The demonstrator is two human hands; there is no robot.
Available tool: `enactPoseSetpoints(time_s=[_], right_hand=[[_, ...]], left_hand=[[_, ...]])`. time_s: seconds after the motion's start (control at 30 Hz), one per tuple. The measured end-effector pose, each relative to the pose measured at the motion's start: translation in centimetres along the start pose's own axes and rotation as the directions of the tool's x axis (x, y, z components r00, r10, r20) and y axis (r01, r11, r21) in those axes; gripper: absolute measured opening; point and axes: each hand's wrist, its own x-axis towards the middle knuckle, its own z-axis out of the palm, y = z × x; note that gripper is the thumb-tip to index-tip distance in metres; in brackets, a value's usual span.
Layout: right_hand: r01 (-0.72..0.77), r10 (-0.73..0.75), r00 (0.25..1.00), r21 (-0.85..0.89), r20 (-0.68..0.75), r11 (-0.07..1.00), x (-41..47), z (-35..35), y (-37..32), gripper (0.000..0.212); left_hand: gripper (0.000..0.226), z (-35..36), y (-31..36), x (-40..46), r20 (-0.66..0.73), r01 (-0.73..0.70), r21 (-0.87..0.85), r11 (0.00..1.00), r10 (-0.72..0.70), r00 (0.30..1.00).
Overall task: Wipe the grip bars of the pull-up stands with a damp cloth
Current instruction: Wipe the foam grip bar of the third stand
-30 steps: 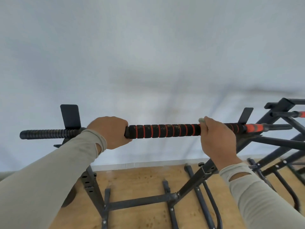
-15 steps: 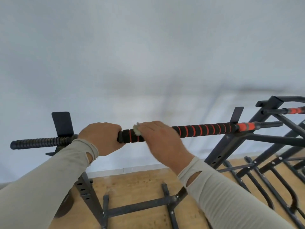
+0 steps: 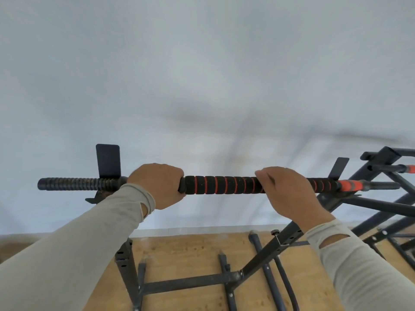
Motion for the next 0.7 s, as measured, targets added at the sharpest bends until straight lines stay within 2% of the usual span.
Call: enactPoseSetpoints(time_s=[0.1,0.17,0.27,0.33,0.4,0.53,0.63,0.7], right_hand=[[-0.043,0.042,0.999,0.103,0.008,0.994,-0.3,-0.2,1.3,0.038],[-0.076,0.077,0.997,0.103,-0.01,0.992,-0.5,0.4,1.0,0.039],[-0.199,0.207,0.972,0.074,-0.112,0.977,-0.5,1.3,0.0,0.04],[-0.24,0.257,0.952,0.114,-0.167,0.964,-0.6,1.6,-1.7,0.037],[-0.169,0.198,0.955,0.142,-0.22,0.975,-0.3,2.1,-5.1,0.032],[0.158,-0.092,0.918,0.143,-0.385,0.977,0.1,4.7,-13.9,0.02],[0.337,-0.257,0.871,0.13,-0.419,0.933,0.2,6.0,-12.8,0.01],[0.437,-0.373,0.855,0.11,-0.361,0.893,-0.2,5.6,-9.9,0.023]], left_hand=[[0.022,0.0,0.0,0.0,-0.005,-0.008,0.002,1.0,0.008,1.0],[0.022,0.1,0.0,-0.1,-0.015,-0.01,0.01,1.0,0.01,1.0],[0.02,0.3,0.0,-0.1,-0.033,-0.011,0.02,1.0,0.012,0.999],[0.018,0.2,0.1,-0.1,-0.038,-0.01,0.026,1.0,0.011,0.999],[0.019,0.2,0.2,-0.1,-0.038,-0.005,0.032,0.999,0.006,0.999],[0.027,0.1,0.3,-0.2,-0.054,0.004,0.053,0.999,-0.001,0.999],[0.029,0.0,0.4,-0.2,-0.039,0.004,0.053,0.999,-0.002,0.999],[0.025,0.0,0.4,-0.1,-0.033,0.001,0.061,0.998,0.001,0.999]])
